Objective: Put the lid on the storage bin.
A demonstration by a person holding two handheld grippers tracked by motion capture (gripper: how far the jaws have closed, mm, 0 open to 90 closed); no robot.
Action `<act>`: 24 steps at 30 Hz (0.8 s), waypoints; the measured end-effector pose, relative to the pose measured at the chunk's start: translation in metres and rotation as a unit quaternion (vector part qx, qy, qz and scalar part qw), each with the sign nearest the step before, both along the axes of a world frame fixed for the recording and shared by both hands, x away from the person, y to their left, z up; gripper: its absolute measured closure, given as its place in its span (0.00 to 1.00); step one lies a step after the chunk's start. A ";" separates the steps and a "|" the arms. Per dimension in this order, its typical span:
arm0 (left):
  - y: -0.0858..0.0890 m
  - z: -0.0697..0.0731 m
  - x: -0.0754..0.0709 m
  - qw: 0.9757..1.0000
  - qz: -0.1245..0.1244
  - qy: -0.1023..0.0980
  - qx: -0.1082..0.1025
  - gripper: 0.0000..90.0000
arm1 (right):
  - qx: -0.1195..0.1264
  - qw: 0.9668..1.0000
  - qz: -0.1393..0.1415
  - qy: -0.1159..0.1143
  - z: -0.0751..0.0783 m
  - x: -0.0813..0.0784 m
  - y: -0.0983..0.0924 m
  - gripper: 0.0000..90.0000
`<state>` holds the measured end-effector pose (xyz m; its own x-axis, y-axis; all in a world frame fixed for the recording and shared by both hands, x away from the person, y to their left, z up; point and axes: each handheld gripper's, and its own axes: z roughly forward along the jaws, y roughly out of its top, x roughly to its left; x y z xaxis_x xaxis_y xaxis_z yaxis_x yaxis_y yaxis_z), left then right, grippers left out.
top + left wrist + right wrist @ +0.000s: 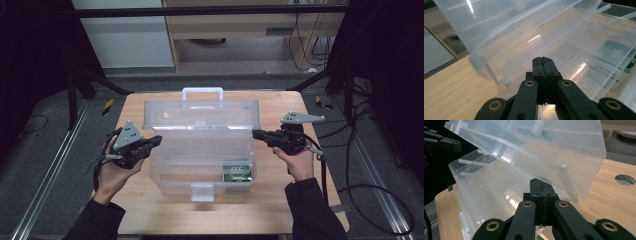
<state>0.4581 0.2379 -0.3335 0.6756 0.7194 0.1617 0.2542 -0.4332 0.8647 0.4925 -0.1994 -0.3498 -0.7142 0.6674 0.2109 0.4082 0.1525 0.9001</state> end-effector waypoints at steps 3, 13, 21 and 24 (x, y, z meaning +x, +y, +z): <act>0.008 -0.002 0.000 1.000 0.010 0.002 -0.005 0.99 | -0.002 1.000 0.000 0.000 -0.001 -0.001 0.000 1.00; 0.023 -0.007 0.002 0.999 0.031 0.014 -0.009 0.99 | -0.005 1.000 0.002 0.002 -0.003 -0.006 -0.001 1.00; 0.025 -0.010 0.003 0.999 0.031 0.020 -0.005 0.99 | -0.011 1.000 0.002 0.001 -0.004 -0.013 -0.004 1.00; 0.025 -0.012 0.003 0.999 0.031 0.023 -0.003 0.99 | -0.017 1.000 0.005 0.003 -0.006 -0.017 -0.005 1.00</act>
<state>0.4611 0.2632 -0.3453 0.6360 0.7612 0.1264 0.3203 -0.4095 0.8542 0.4754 -0.2045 -0.3562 -0.7202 0.6663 0.1933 0.4120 0.1866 0.8919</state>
